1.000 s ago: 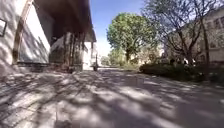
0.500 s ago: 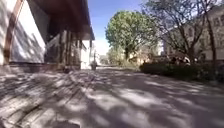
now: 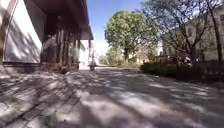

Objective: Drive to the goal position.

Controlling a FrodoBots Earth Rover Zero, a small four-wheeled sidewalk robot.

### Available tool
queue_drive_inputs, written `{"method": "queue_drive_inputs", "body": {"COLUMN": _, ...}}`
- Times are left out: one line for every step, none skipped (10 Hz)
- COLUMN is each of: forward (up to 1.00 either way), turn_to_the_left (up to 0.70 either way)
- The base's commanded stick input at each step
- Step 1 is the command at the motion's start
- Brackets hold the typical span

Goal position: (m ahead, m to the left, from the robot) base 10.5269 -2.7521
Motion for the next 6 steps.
{"method": "queue_drive_inputs", "body": {"forward": 0.7, "turn_to_the_left": 0.0}}
{"method": "queue_drive_inputs", "body": {"forward": 0.7, "turn_to_the_left": 0.0}}
{"method": "queue_drive_inputs", "body": {"forward": 0.7, "turn_to_the_left": 0.0}}
{"method": "queue_drive_inputs", "body": {"forward": 0.7, "turn_to_the_left": 0.0}}
{"method": "queue_drive_inputs", "body": {"forward": 0.7, "turn_to_the_left": 0.0}}
{"method": "queue_drive_inputs", "body": {"forward": 0.7, "turn_to_the_left": 0.0}}
